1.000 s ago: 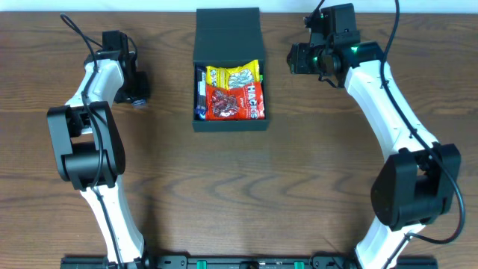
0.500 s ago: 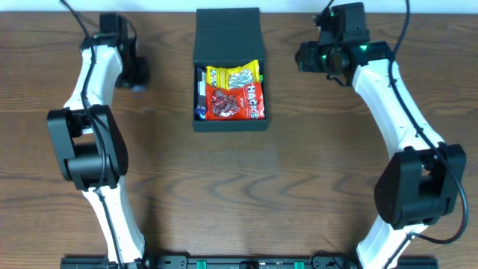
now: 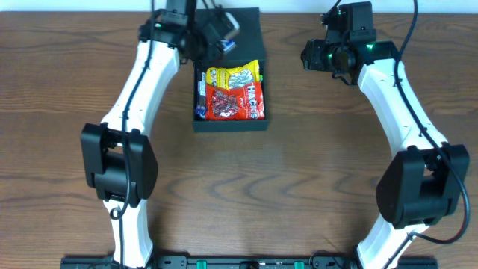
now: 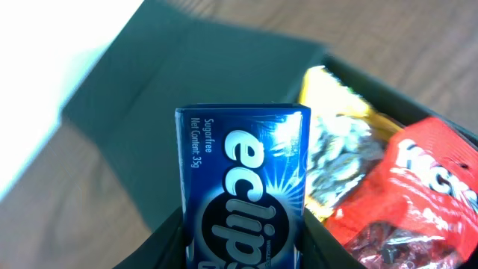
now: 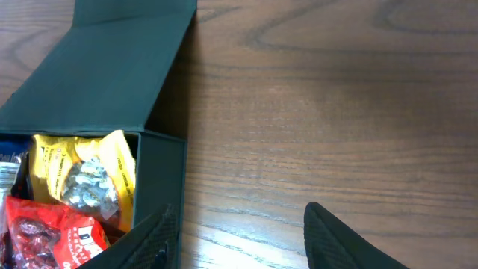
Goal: Pack container
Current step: 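Lower the Eclipse tin into the box with the left gripper and release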
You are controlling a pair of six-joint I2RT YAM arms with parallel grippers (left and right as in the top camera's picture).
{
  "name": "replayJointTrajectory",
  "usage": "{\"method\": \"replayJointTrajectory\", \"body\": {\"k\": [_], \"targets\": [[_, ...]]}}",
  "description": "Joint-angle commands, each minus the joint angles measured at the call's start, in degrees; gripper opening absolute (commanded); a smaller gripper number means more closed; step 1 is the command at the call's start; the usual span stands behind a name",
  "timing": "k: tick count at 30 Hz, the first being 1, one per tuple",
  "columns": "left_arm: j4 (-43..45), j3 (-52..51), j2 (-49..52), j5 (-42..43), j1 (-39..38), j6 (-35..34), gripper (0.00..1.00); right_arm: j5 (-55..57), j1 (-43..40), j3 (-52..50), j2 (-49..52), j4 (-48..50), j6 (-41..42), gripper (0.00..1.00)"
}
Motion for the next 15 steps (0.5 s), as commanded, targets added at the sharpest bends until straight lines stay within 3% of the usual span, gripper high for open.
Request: {"method": "replayJointTrajectory", "body": {"k": [1,6,8,9,11,15], "targets": [[-0.07,-0.02,-0.13,1.66,-1.6,13.11,0.07,-0.28,-1.64,0.31,0.13,-0.44,-0.61,0.55],[-1.03,-0.79,-0.13,-0.83,-3.02,15.02,0.08,-0.26,-2.43,0.31,0.13,-1.27,-0.63,0.55],[-1.53,-0.79,-0.13,-1.81,-2.99,14.4,0.57,-0.26,-2.47,0.31,0.13,-1.25,-0.63,0.56],[-1.51,-0.79,-0.13,-1.97,-2.99,13.33,0.95,-0.26,-2.47,0.31,0.13,-1.25,-0.63,0.56],[-1.53,-0.79,-0.13,-1.97,-2.99,11.26,0.95,-0.26,-2.47,0.31,0.13,-1.25,-0.63,0.59],[-1.55,-0.79,-0.13,-1.92,-2.99,4.28,0.95,-0.26,-2.45,0.31,0.13,-0.98,-0.63,0.86]]}}
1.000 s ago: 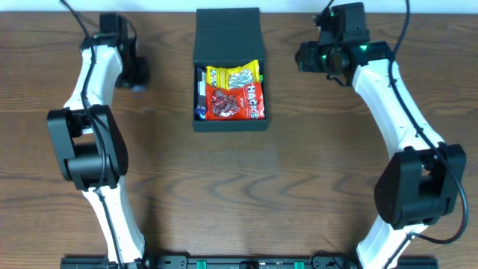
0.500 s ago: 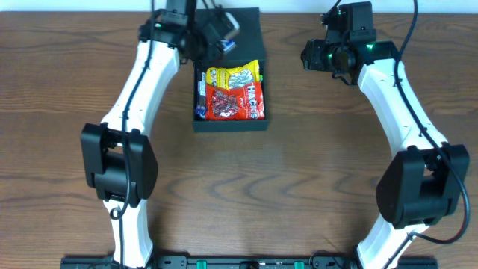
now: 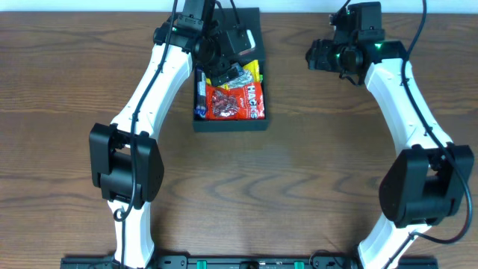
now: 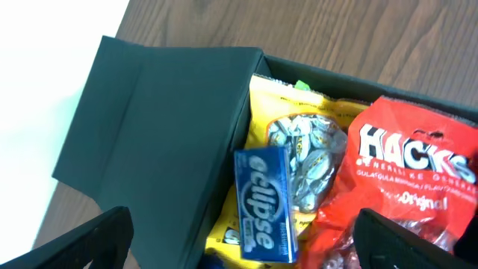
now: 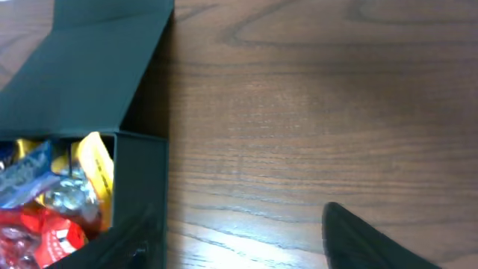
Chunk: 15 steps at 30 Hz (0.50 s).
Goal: Pack container
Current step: 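Lower the Eclipse tin into the box with the left gripper and release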
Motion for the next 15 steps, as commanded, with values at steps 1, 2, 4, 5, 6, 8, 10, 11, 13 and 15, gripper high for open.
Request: {"method": "replayJointTrajectory", "body": {"k": [1,2,4,5,6,8,10,11,13,15], "targets": [[-0.2,-0.39,-0.13,-0.52,0.2,-6.14,0.95,-0.26,-0.24,0.31,0.13,0.37,-0.59,0.96],[-0.17,-0.39,-0.13,-0.5,0.2,-7.5,0.95,-0.26,-0.24,0.31,0.13,0.57,-0.59,0.99],[-0.15,-0.39,-0.15,-0.52,0.37,-9.51,0.95,-0.26,-0.24,0.31,0.13,1.53,-0.57,0.99],[-0.15,-0.37,-0.15,-0.52,0.44,-10.08,0.98,-0.26,-0.24,0.31,0.13,1.99,-0.57,0.99],[-0.15,-0.37,-0.15,-0.52,0.52,-10.97,0.87,-0.26,-0.22,0.31,0.13,2.6,-0.55,0.99],[-0.11,-0.37,-0.15,-0.57,0.74,-11.72,0.26,-0.26,-0.13,0.31,0.13,3.43,-0.55,0.99],[-0.09,-0.37,-0.15,-0.57,1.01,-12.59,0.06,-0.28,-0.07,0.31,0.13,4.22,-0.55,0.79],[-0.04,-0.37,-0.15,-0.59,1.18,-12.96,0.06,-0.28,-0.07,0.31,0.13,4.72,-0.55,0.43],[0.46,-0.37,-0.15,-2.93,1.51,-12.92,0.06,-0.28,-0.07,0.31,0.13,5.57,0.2,0.01],[1.88,-0.37,-0.15,-8.57,1.84,-13.75,0.06,-0.31,0.04,0.31,0.13,6.47,2.08,0.01]]}}
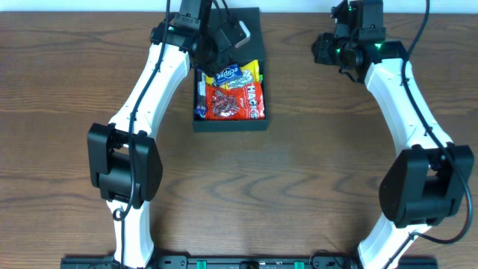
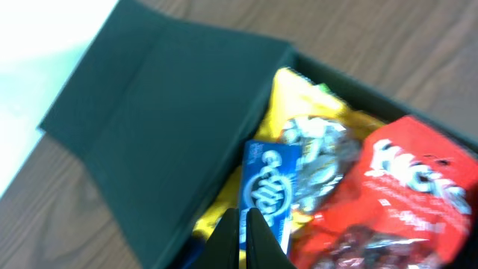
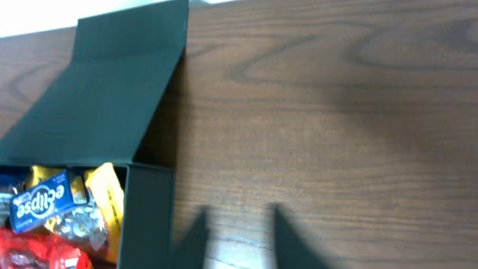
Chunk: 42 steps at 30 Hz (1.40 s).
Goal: Pack container
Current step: 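Lower the Eclipse tin into the box with the left gripper and release, then swing the box lid closed with both grippers pushing its top edge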
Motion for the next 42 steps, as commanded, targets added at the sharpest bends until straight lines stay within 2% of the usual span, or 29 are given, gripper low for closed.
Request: {"method": "replayJointTrajectory", "body": {"k": [1,2,4,8,9,12,15,19,25,30,35,42], "targets": [[2.36,-0.37,-0.15,-9.42,1.01,-4.46,0.06,-0.26,0.09,0.31,0.15,0.81,2.51,0.01],[5.2,-0.39,-0.13,-14.29,1.79,-9.99,0.06,-0.26,0.28,0.31,0.15,1.18,2.54,0.01],[9.38,-0.39,-0.13,-14.34,4.7,-16.37,0.06,-0.5,1.16,0.28,0.66,2.71,2.58,0.01],[13.07,-0.39,0.26,-4.59,12.61,-28.28,0.06,-5.86,2.67,0.28,3.63,7.85,7.21,0.01],[14.4,-0.39,0.81,-0.33,15.37,-32.35,0.06,-7.56,2.75,0.28,5.01,9.84,9.55,0.01],[17.66,-0.39,2.89,9.99,20.39,-38.88,0.06,-12.07,2.73,0.28,8.39,14.34,14.78,0.01],[19.89,-0.39,5.7,12.98,22.93,-43.74,0.06,-13.97,2.64,0.31,10.86,16.87,18.18,0.01],[20.15,-0.31,10.43,13.38,23.23,-46.82,0.06,-14.45,2.64,0.31,13.16,18.14,20.59,0.01],[20.7,-0.28,17.46,21.55,21.66,-51.15,0.06,-17.55,2.62,0.31,17.03,22.27,23.63,0.01],[20.74,-0.28,18.53,22.38,19.54,-52.43,0.06,-20.85,2.64,0.31,20.83,24.26,25.75,0.01],[20.74,-0.28,18.62,22.32,18.03,-53.33,0.06,-25.68,2.64,0.33,24.61,30.36,29.14,0.01],[20.46,-0.28,18.62,22.01,17.75,-54.62,0.06,-27.43,3.15,0.39,27.19,35.23,31.08,0.01]]}}
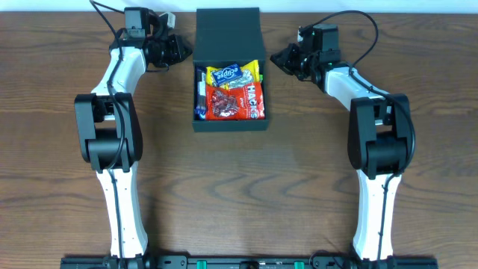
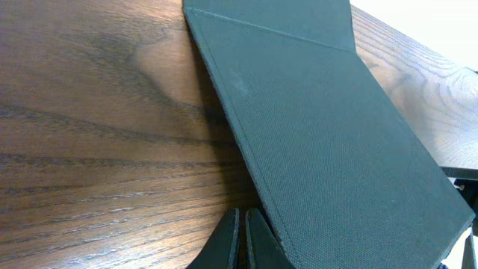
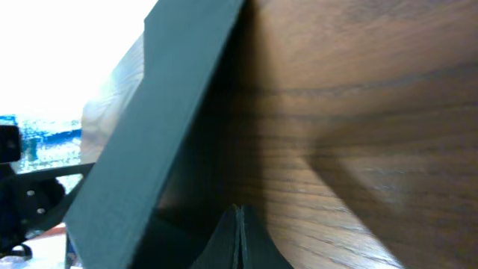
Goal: Pack container
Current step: 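Swing the box lid closed with both grippers pushing its top edge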
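Observation:
The dark green box (image 1: 230, 122) stands at the back middle of the table, its lid (image 1: 228, 33) open behind it. Inside lie a blue Eclipse pack (image 1: 230, 72) on a yellow bag (image 1: 252, 73), and a red Hacks bag (image 1: 235, 103). My left gripper (image 1: 188, 53) is shut and empty, low at the lid's left edge; in the left wrist view its fingertips (image 2: 243, 237) sit against the lid (image 2: 314, 112). My right gripper (image 1: 273, 57) is shut and empty at the box's right side, beside the slanted lid (image 3: 172, 127).
Brown wooden table (image 1: 239, 194) all round the box. The table's back edge runs just behind the lid. Both arms stretch in from the left and right along the back of the table.
My left gripper was shut above the box's contents and is now low at the lid's left edge. My right gripper has come down to the right side of the box and is fully shut.
My left gripper held the Eclipse pack over the open box, right gripper open off to the right. Then the left was open and the pack lay on the yellow bag. Then the left was shut over the box. Now both shut grippers flank the lid.

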You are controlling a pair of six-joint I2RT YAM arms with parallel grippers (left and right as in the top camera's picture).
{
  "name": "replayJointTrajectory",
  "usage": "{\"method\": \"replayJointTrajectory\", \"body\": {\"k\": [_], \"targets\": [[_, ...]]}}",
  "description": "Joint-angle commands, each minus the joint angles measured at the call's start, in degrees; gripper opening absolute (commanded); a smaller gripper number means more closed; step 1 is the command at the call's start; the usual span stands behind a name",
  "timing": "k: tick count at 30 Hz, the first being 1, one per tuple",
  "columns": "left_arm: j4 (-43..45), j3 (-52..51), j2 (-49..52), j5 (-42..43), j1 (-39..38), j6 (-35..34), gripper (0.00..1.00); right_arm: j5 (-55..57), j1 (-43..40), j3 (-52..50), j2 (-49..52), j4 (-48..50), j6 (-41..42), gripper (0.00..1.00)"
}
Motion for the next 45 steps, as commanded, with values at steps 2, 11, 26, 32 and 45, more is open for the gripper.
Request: {"method": "replayJointTrajectory", "body": {"k": [2,11,26,32,45], "targets": [[-0.46,-0.17,0.48,0.07,0.37,-1.07,0.06,-3.23,0.74,0.44,1.9,2.62,1.92,0.01],[1.36,-0.17,3.93,2.08,0.39,-5.07,0.06,-1.99,2.08,5.01,4.96,3.17,3.89,0.01],[7.58,0.35,4.74,12.63,-0.57,-7.45,0.06,-9.09,2.23,13.25,7.87,0.52,-2.58,0.01],[7.32,2.84,4.74,17.18,-0.42,-5.66,0.06,-13.9,2.01,13.29,7.78,6.27,-4.44,0.01],[-6.14,17.14,4.52,20.28,0.5,4.94,0.06,-23.02,-0.09,19.82,6.34,8.26,-9.38,0.01]]}}
